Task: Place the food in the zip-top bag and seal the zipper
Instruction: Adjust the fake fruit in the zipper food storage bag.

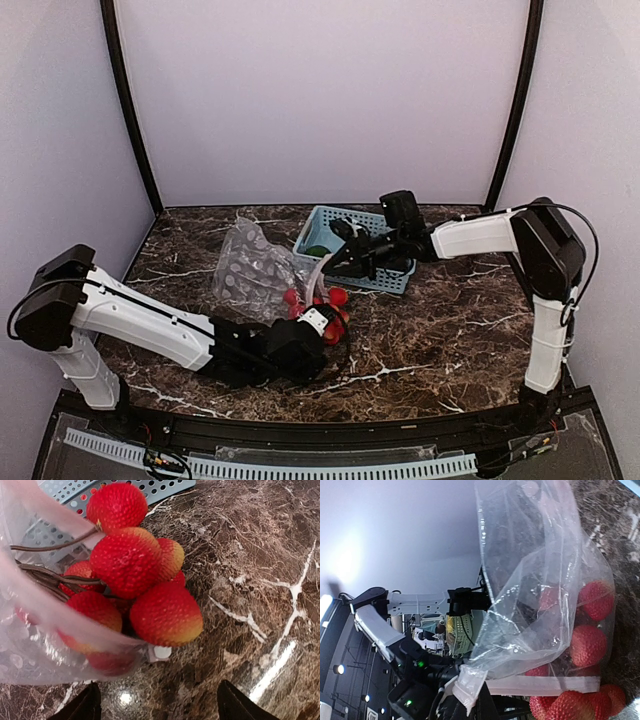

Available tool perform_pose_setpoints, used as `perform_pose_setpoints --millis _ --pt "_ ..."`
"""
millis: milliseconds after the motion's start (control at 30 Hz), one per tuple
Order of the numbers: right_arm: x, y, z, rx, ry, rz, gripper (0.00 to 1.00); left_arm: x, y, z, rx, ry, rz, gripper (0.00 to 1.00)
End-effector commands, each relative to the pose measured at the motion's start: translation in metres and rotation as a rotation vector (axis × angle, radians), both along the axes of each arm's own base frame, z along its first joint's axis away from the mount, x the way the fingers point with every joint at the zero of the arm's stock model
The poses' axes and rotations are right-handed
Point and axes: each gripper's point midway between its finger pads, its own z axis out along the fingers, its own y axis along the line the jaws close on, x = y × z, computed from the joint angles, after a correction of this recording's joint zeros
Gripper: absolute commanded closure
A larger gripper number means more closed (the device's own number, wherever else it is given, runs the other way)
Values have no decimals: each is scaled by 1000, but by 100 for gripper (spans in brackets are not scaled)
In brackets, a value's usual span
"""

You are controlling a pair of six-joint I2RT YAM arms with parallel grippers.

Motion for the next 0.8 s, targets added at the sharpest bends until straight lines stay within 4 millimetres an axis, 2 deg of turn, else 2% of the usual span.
perform_pose_setpoints --millis 0,33,167,300,400,500,533,600,700,733,767 --pt "8 -10 -53 -121 -34 -57 100 9 -19 8 56 -23 1 23" --pt "10 -12 -61 -141 -36 -66 100 8 -17 1 94 -13 0 23" --pt "17 -19 -83 -203 -50 -89 100 6 -14 0 135 3 -13 23" --pt "27 -23 -91 -266 -118 -105 100 7 10 7 152 14 37 25" --pt "30 -26 -95 -297 -157 -111 100 7 28 18 79 63 91 26" --pt "28 -28 -101 -305 -138 -107 100 7 42 11 -69 193 194 24" --pt "27 -28 -102 -303 -130 -103 100 9 34 19 -158 216 191 24" --pt "27 -28 -103 -300 -124 -102 100 7 26 20 -220 237 170 21" --pt "29 -26 -103 -296 -113 -101 100 9 17 11 -135 237 137 20" --pt "29 -25 -103 -291 -106 -99 100 12 10 15 -131 232 126 20" --pt "28 -25 -102 -285 -96 -98 100 12 10 7 -91 234 124 20"
